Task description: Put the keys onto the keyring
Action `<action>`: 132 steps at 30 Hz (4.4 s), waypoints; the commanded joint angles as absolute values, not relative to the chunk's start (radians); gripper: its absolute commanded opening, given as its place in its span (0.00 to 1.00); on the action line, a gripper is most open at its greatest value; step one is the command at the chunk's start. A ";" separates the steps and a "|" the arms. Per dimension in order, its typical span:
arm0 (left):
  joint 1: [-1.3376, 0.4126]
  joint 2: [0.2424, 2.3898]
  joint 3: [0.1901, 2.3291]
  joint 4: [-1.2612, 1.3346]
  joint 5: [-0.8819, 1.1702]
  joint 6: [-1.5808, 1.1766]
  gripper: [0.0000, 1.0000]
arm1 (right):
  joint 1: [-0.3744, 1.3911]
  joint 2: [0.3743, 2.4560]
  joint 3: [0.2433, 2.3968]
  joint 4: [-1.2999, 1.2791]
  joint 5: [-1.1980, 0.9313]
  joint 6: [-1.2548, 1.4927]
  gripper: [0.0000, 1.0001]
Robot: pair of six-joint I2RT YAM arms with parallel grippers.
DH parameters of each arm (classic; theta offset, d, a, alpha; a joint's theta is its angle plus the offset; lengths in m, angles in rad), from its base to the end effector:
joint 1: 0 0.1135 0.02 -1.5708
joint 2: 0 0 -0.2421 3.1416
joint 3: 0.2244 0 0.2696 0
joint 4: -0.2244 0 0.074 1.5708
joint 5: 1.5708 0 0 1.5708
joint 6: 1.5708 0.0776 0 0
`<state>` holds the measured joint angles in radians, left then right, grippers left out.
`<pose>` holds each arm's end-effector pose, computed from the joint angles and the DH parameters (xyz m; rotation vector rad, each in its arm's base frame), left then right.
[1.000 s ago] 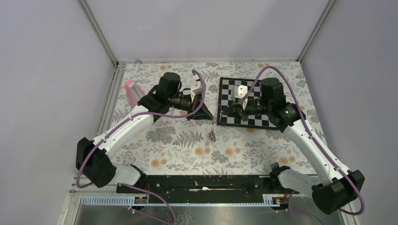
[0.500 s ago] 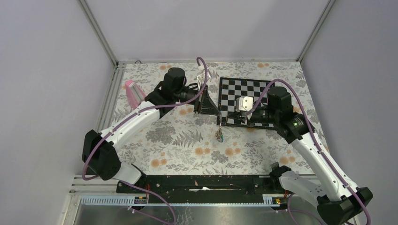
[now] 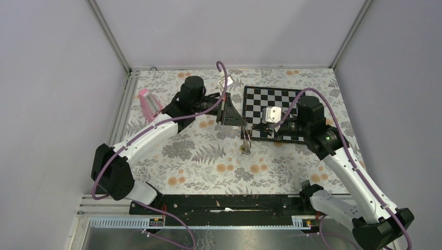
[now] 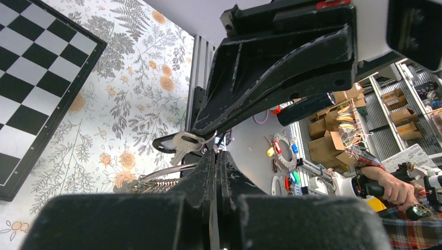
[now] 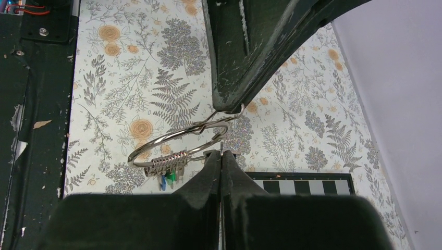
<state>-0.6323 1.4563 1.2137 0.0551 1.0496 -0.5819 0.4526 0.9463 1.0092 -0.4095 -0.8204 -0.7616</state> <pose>0.2608 -0.2745 0.3281 0.9236 1.8080 -1.7354 0.2057 0.1632 0.3432 -1.4462 1.1397 0.5664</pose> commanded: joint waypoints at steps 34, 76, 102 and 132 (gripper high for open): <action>-0.670 1.470 1.233 0.059 1.033 -0.471 0.00 | 0.460 0.923 0.979 -0.368 -0.879 -0.746 0.00; -0.683 1.482 1.241 0.054 1.037 -0.463 0.00 | 0.462 0.927 0.958 -0.341 -0.913 -0.719 0.00; -0.700 1.479 1.232 0.055 1.056 -0.446 0.00 | 0.462 0.932 0.955 -0.319 -0.897 -0.701 0.00; -0.705 1.458 1.196 0.114 1.163 -0.441 0.00 | 0.462 0.899 0.920 -0.339 -0.808 -0.796 0.00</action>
<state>-0.6865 1.4887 1.1912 0.0135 1.0599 -0.4259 0.4557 0.9142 0.9260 -0.3611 -0.8539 -0.7406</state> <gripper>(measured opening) 0.013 0.017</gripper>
